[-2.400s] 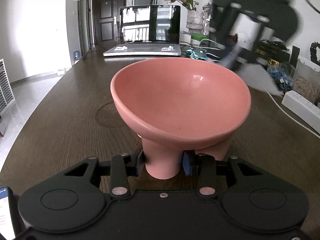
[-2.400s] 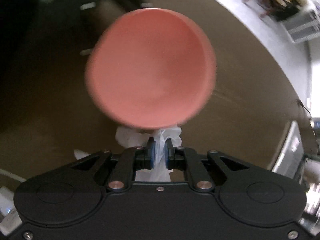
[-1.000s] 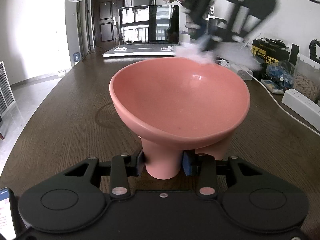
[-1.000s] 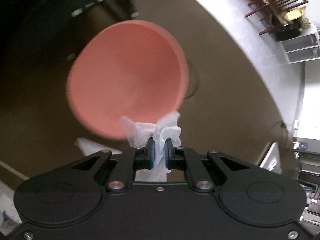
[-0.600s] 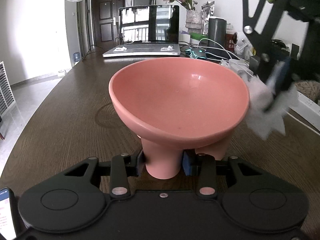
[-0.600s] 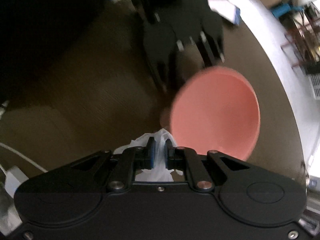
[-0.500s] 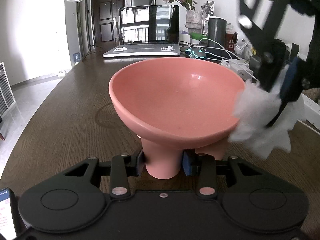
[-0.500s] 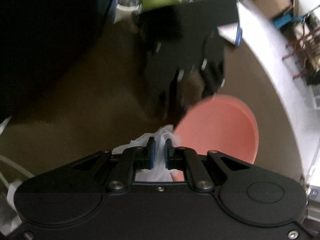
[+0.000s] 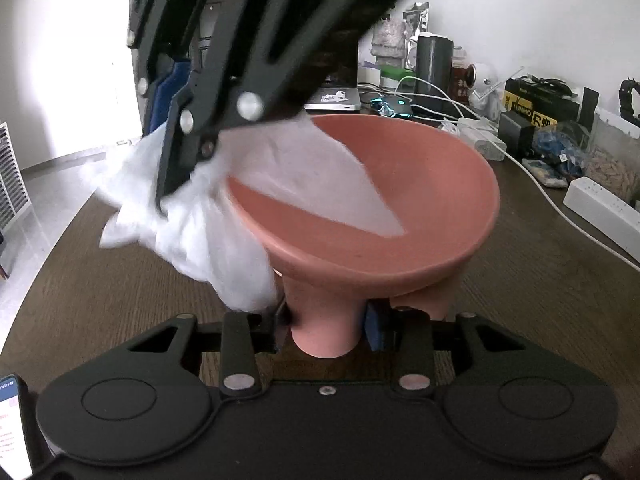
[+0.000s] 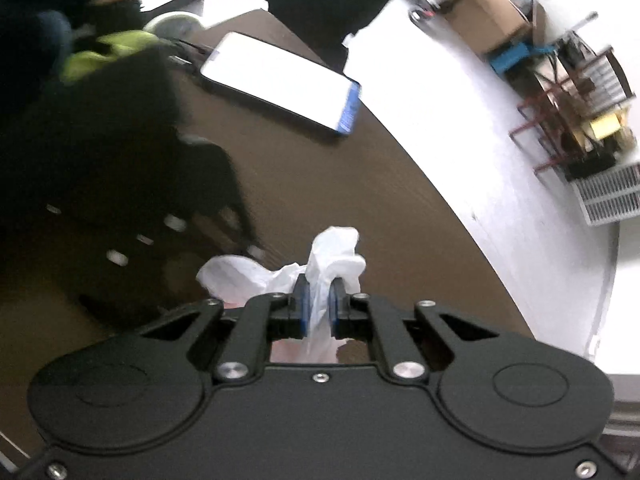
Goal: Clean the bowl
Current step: 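Wipe along the bowl's rim with the tissue in the right gripper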
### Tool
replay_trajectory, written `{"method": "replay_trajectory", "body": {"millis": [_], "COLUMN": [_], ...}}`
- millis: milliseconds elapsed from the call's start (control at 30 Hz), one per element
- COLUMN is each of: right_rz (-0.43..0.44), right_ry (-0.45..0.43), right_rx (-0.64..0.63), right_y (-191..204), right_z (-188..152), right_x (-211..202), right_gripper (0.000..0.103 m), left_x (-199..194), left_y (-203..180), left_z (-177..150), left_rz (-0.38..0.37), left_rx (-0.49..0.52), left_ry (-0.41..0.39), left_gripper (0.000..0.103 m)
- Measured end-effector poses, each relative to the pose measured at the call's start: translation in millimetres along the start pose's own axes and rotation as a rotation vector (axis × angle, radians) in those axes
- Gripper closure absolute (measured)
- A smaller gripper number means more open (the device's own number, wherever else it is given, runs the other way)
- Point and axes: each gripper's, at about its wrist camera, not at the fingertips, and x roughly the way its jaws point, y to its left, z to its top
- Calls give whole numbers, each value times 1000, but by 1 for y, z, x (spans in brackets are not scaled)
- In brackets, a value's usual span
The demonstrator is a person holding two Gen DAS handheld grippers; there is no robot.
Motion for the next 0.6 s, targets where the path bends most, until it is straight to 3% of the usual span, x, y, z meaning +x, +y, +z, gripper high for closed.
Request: {"method": "replay_trajectory", "body": {"millis": [267, 400, 600], "right_rz": [-24, -22, 10], "right_ry": [130, 183, 220], "right_rx": [125, 183, 193], "right_y": [-19, -8, 20], "right_z": [-58, -87, -103], "right_x": [-1, -6, -16], "right_gripper": [94, 94, 94], "left_x": [5, 5, 6], "left_y": [8, 8, 8], "left_z": [1, 1, 2], "left_rz": [-8, -11, -10], "left_rx": [-10, -11, -11], "left_ry": [0, 0, 0], "left_gripper": [65, 65, 65]}}
